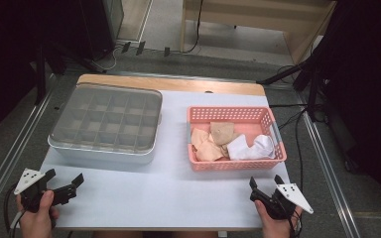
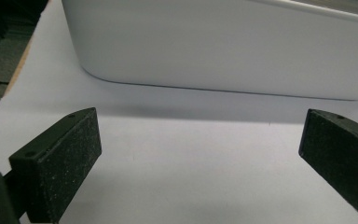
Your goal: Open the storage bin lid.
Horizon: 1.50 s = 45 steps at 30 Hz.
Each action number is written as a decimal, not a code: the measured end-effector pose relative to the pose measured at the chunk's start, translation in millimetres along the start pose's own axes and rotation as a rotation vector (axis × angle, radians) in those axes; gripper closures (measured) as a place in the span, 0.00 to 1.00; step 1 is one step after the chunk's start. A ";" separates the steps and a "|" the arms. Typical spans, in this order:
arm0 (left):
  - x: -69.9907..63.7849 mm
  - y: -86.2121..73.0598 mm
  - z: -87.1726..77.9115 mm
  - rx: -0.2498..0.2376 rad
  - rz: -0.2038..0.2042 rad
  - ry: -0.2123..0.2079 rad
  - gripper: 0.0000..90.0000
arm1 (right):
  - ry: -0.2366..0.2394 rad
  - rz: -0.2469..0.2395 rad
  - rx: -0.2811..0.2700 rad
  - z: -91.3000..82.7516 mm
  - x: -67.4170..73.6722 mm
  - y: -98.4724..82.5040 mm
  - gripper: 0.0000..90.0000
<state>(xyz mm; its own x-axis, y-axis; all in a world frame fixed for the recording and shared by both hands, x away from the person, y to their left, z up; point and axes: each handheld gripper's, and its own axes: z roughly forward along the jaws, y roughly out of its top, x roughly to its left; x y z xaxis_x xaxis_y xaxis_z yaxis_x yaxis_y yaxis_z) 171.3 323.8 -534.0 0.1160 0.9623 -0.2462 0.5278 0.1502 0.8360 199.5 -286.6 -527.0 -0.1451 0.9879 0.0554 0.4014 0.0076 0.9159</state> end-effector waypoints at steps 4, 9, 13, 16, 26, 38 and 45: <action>1.1 0.9 0.8 -0.005 -0.005 -0.007 0.00 | 0.009 0.010 -0.010 -1.2 -2.0 0.1 0.17; 2.7 1.5 -0.7 -0.031 -0.013 -0.019 0.00 | 0.019 0.024 0.000 0.0 -3.9 0.9 0.18; 1.4 3.4 -4.5 -0.051 -0.010 -0.031 0.00 | 0.012 0.004 0.005 0.3 -0.9 2.0 0.17; -1.7 6.1 -8.1 -0.076 -0.001 -0.038 0.00 | 0.020 0.018 -0.008 -1.2 -2.1 2.3 0.17; -9.4 17.0 -22.2 -0.115 0.046 -0.036 0.00 | 0.047 0.041 -0.056 -15.1 7.7 17.1 0.18; -7.5 28.4 -34.5 -0.141 0.027 -0.058 0.00 | 0.028 0.016 -0.067 -19.1 40.2 31.3 0.25; -3.6 36.3 -35.4 -0.131 0.008 -0.060 0.00 | 0.063 0.053 -0.092 -22.5 46.8 44.9 0.30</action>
<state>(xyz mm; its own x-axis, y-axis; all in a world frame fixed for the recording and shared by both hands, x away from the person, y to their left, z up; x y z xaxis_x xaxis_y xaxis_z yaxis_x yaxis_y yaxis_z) 160.2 333.8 -485.4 0.1721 0.9488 -0.2650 0.4127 0.1748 0.8939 190.4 -243.5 -474.4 -0.1837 0.9748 0.1268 0.3259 -0.0613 0.9434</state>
